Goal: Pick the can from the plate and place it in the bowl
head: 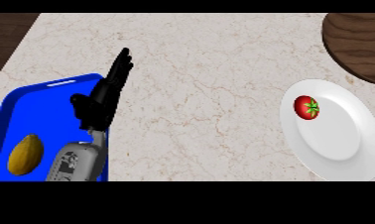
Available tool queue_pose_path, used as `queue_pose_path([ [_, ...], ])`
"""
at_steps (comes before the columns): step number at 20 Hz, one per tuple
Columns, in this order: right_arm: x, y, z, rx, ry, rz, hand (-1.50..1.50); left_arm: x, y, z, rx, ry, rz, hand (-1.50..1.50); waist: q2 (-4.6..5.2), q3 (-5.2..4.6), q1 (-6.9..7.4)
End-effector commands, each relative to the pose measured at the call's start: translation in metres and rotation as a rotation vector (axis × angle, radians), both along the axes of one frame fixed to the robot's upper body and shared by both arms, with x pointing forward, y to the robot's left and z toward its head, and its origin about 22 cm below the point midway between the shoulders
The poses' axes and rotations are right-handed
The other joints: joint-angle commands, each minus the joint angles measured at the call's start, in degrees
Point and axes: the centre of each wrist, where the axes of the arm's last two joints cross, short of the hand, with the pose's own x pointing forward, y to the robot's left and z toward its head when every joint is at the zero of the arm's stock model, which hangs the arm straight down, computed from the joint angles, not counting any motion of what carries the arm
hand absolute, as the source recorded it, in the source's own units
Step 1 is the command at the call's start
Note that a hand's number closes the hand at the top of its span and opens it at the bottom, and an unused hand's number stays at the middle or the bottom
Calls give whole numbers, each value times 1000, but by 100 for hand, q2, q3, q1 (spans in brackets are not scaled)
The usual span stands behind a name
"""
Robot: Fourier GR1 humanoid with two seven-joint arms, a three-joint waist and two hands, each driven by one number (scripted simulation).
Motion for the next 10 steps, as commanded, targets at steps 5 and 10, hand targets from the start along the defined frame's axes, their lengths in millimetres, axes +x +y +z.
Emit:
queue_pose_path([
  [5, 5, 4, -37, 26, 232, 2, -150, 2, -7, 0, -8, -9, -19, 0, 55, 7, 96],
  [10, -1, -4, -41, 94, 290, 128, -150, -2, -8, 4, -5, -11, -27, 0, 80, 27, 162],
])
